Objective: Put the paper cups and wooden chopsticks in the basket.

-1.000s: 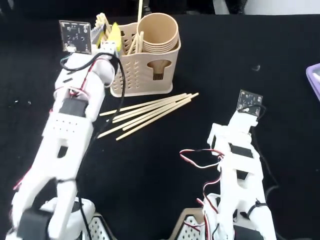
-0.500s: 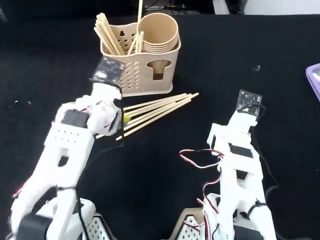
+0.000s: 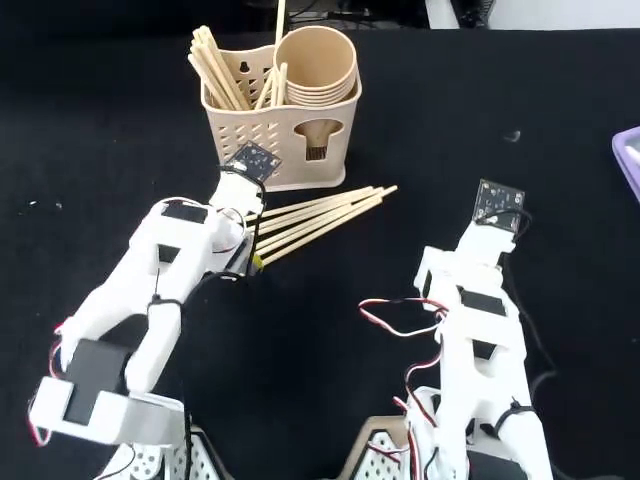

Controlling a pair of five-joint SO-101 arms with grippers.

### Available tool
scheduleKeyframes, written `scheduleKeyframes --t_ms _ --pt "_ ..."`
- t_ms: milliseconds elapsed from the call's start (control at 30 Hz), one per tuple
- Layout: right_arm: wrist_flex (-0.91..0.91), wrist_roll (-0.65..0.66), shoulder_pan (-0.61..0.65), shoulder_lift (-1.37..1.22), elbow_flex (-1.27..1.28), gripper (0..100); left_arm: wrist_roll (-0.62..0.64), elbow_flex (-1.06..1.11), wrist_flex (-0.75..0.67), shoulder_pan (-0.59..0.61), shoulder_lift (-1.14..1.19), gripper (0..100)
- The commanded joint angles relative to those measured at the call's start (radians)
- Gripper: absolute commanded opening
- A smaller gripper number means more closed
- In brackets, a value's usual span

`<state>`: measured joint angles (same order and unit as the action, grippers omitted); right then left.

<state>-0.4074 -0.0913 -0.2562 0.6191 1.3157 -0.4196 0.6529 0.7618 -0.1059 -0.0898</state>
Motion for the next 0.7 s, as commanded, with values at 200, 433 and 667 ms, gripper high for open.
scheduleKeyframes --t_ms 200,433,667 --pt "0.025 -0.003 0.015 0.025 -0.05 15.9 -0.018 -0.053 -0.095 -0.016 0.117 27" --pt "0.025 -0.003 0.015 0.025 -0.051 15.9 -0.118 -0.008 -0.089 -0.018 0.12 21" --pt "0.025 -0.003 0.015 0.025 -0.051 15.9 -0.147 0.077 -0.089 -0.081 0.052 13"
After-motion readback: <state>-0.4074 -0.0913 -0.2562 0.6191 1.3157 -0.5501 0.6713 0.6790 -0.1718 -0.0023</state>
